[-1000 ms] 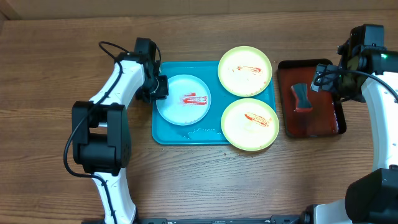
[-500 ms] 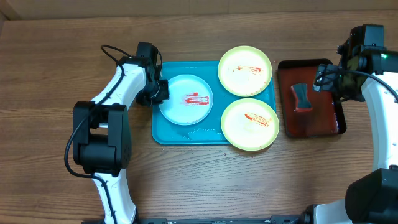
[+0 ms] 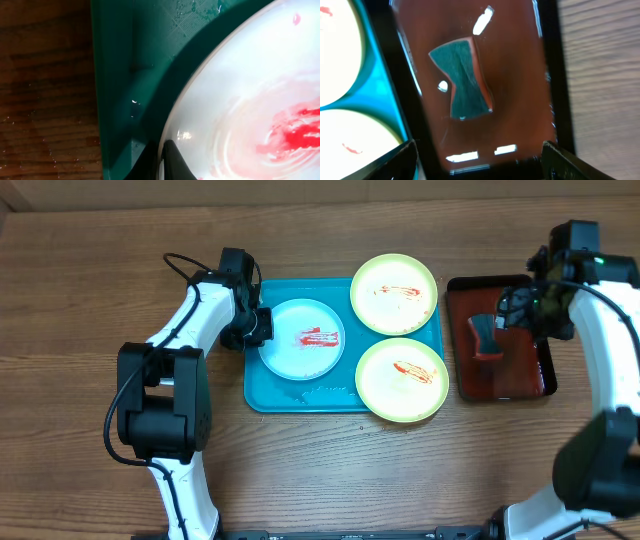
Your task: Clean dirty plates on tray and stack at the side
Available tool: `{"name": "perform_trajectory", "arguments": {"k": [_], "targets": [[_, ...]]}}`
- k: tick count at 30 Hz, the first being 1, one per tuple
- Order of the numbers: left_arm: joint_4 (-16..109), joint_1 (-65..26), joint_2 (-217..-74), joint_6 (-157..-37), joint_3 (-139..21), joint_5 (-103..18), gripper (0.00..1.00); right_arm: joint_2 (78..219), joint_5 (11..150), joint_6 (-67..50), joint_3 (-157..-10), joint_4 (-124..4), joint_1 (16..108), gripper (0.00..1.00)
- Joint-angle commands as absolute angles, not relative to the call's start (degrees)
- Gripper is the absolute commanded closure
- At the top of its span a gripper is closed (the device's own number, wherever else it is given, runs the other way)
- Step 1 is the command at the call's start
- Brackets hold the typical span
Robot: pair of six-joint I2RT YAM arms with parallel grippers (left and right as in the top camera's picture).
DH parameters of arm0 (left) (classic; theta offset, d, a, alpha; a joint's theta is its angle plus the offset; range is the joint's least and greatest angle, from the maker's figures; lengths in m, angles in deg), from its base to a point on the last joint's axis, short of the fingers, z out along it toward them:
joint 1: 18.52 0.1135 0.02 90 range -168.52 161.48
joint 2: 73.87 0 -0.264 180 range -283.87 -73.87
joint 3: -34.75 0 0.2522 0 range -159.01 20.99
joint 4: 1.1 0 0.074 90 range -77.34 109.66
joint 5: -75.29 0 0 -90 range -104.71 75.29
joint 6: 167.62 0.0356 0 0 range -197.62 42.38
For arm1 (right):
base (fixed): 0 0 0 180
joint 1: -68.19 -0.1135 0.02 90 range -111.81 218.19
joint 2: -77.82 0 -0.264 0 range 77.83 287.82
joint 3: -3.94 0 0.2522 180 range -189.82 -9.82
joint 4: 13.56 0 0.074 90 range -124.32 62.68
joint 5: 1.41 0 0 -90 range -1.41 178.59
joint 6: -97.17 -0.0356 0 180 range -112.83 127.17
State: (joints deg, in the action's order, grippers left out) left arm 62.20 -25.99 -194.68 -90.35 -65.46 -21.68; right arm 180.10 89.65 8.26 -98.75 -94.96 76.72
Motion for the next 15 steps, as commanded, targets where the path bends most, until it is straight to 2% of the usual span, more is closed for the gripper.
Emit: {"name": "perform_trajectory", "arguments": {"k": [1,15], "targets": [[61.85,-26.38,-195.49,-90.48,-64.63,-21.61,0.96,185.26,87.57,9.96,-99.88,-92.88,76.57,0.19],[61.19,-26.42,-195.49,-90.48,-64.63,-21.59,0.96,199.03,87.68,10.24,-99.88,-92.82,76.57,0.21]]}}
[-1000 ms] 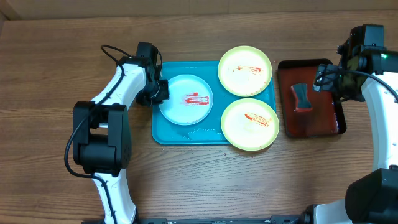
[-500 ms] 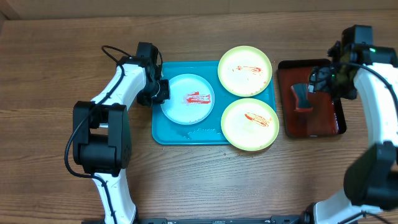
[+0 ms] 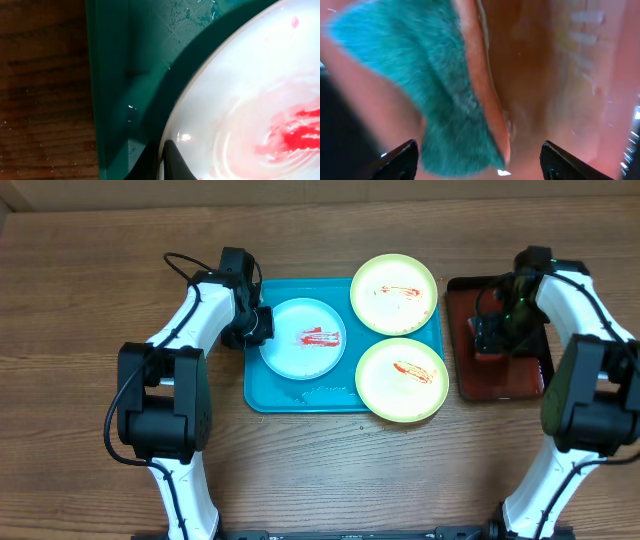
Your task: Clean dirty plates on tray and stack at the side
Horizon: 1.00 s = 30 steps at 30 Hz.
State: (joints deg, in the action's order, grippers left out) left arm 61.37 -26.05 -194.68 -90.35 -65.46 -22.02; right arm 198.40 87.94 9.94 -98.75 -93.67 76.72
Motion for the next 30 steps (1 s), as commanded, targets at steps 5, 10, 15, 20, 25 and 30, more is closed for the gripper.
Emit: {"name": "perform_trajectory", "arguments": {"k": [5,10,15,20,25,30], "targets": [[61.24,-26.44,-195.49,-90.48,-64.63,-21.59,0.96,199.05,87.62,10.24,-99.88,-90.26,76.57,0.28],[60.60,-26.42,-195.49,-90.48,-64.63,-21.59,0.96,199.14,87.62,10.24,-99.88,-91.07,76.57,0.61],[60.27,-26.42,-195.49,-90.46,-64.63,-21.57,0.96,199.14,87.62,10.22,-99.88,-93.03,76.57,0.78],[60.08,-26.42,-195.49,-90.46,-64.63,-21.09,0.96,199.14,87.59,9.98,-99.88,-93.23,76.57,0.96],[60.08,-26.42,-195.49,-90.46,-64.63,-21.11,0.96,199.12,87.62,8.67,-99.93,-93.19,76.57,0.96],[60.03,-26.42,-195.49,-90.46,-64.63,-21.11,0.96,199.01,87.62,8.72,-101.30,-94.08,76.57,0.96]]}}
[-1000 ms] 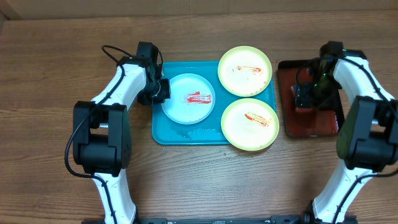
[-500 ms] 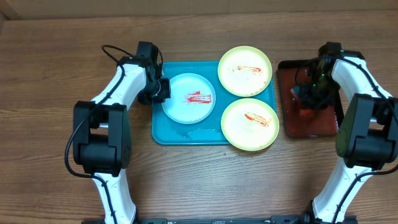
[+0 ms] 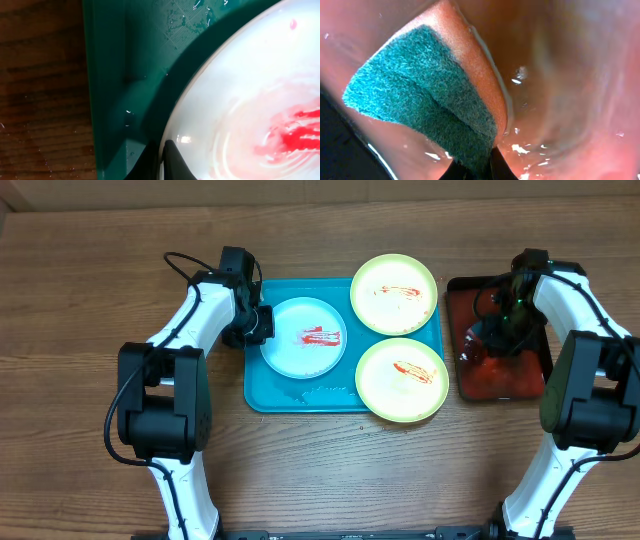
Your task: Clean dirty plates on tray and stack at the side
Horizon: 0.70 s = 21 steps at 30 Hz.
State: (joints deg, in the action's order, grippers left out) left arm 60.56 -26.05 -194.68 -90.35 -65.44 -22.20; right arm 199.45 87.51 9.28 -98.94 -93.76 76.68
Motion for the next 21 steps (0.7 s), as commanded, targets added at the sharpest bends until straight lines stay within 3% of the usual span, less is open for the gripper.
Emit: {"name": "perform_trajectory", "arguments": {"k": [1,2,4,7,17,21], "targets": [[60.03,-26.42,-195.49,-90.46,-64.63,-21.11,0.96,199.01,87.64,8.76,-101.83,-94.19,76.57,0.96],[60.08,-26.42,-195.49,-90.46,-64.63,-21.11,0.96,199.01,87.62,9.00,-102.24,-94.24,76.57,0.92],[60.19,-26.42,-195.49,-90.46,-64.63,-21.11,0.96,199.01,87.55,10.31,-102.94,-93.89,76.55,0.59],[60.14,-26.42,-195.49,-90.46,-64.63,-21.11,0.96,199.03,87.16,13.04,-102.94,-91.90,76.46,0.41],[59.07,-26.44,-195.49,-90.46,-64.63,-21.11,0.96,199.36,85.78,22.20,-102.88,-84.44,74.87,0.21],[59.07,-26.42,-195.49,-90.46,-64.63,-21.09,0.96,200.32,85.47,24.21,-102.79,-83.29,74.52,0.19]]}}
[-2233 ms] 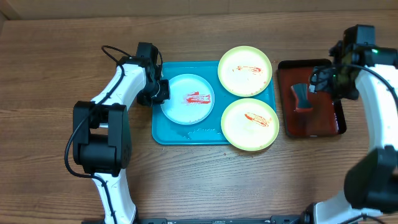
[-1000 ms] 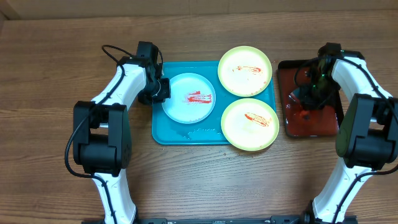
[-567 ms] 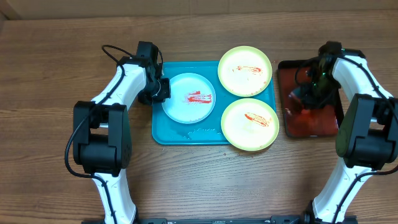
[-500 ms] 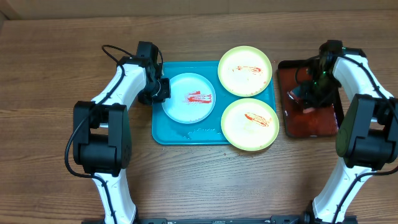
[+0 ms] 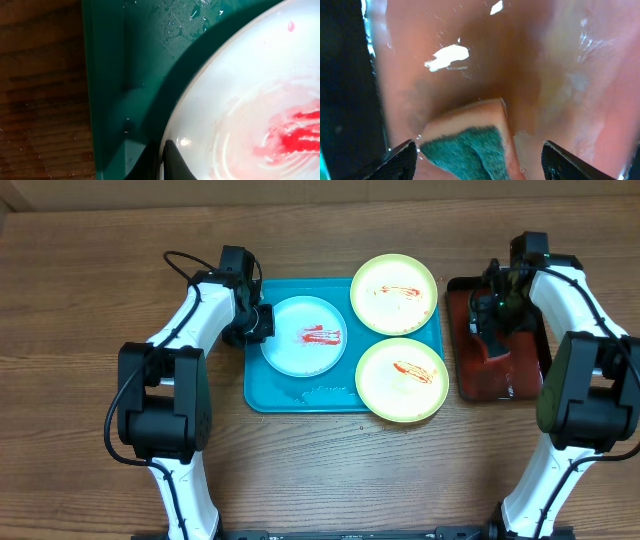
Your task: Clean dirty plates on tray and stack at the side
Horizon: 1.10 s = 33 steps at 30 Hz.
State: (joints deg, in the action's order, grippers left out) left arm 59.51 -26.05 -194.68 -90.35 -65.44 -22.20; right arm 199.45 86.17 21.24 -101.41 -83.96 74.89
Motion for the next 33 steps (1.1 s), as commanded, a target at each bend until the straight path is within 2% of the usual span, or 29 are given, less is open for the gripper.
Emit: {"name": "perform_trajectory", "arguments": {"k": [1,3,4,6,9,12,19,28,30,31,33], "targets": [[59.07,-26.42,-195.49,-90.46,-64.63,-21.11,0.96,200.72,85.47,24.17,-102.79,-83.13,74.52,0.19],[59.07,-26.42,-195.49,-90.46,-64.63,-21.11,0.96,201.20,85.47,24.15,-102.79,-83.15,74.52,0.22],[59.05,-26.44,-195.49,-90.46,-64.63,-21.11,0.96,201.39,85.45,24.12,-102.79,-83.11,74.52,0.26],[59.07,-26.42,-195.49,-90.46,-64.63,-21.09,0.96,201.42,85.47,24.10,-102.79,-82.67,74.52,0.51],[59.05,-26.42,-195.49,-90.46,-64.63,-20.78,0.96,201.42,85.45,22.92,-102.79,-82.41,74.58,0.81],[59.01,-26.42,-195.49,-90.46,-64.63,-20.01,0.96,201.42,85.47,21.48,-102.79,-82.43,74.58,0.95],[58.90,-26.42,-195.49,-90.48,-64.63,-20.08,0.96,201.33,85.43,13.79,-103.77,-82.96,74.69,0.96],[58.85,-26.42,-195.49,-90.46,-64.63,-20.06,0.96,201.26,83.55,4.93,-115.55,-92.18,75.46,0.96],[58.85,-26.42,-195.49,-90.46,-64.63,-20.06,0.96,201.26,83.55,2.38,-117.08,-93.51,76.11,0.90],[58.85,-26.42,-195.49,-90.46,-64.63,-20.06,0.96,201.26,83.53,1.83,-117.32,-93.91,76.40,0.82],[58.85,-26.42,-195.49,-90.46,-64.63,-20.06,0.96,201.28,83.53,1.24,-117.17,-94.56,76.96,0.79]]}}
